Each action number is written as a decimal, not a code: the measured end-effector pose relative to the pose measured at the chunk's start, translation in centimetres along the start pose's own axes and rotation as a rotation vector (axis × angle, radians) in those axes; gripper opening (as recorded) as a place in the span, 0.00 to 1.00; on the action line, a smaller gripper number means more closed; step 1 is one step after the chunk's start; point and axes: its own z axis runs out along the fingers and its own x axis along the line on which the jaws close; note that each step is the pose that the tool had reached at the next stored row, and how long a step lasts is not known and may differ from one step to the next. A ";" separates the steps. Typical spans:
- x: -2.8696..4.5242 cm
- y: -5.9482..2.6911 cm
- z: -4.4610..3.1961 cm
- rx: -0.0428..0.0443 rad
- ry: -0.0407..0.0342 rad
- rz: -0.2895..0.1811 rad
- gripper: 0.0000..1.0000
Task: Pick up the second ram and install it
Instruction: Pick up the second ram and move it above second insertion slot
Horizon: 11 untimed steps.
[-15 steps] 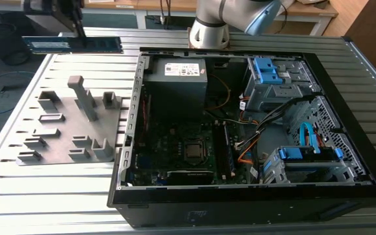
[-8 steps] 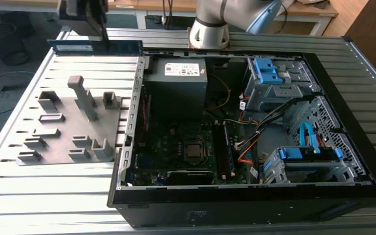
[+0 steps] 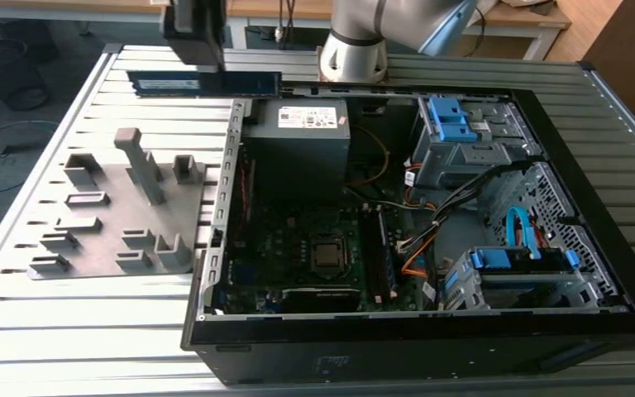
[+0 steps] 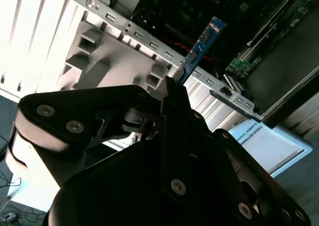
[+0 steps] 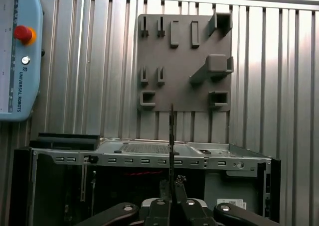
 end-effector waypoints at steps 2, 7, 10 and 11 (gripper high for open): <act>0.03 -0.89 0.01 -0.0006 0.0000 0.000 0.14; 0.10 -3.10 0.05 -0.0023 -0.0001 0.000 0.14; 0.14 -4.46 0.06 -0.0039 0.0000 0.000 0.14; 0.16 -4.91 0.07 -0.0044 -0.0001 0.000 0.14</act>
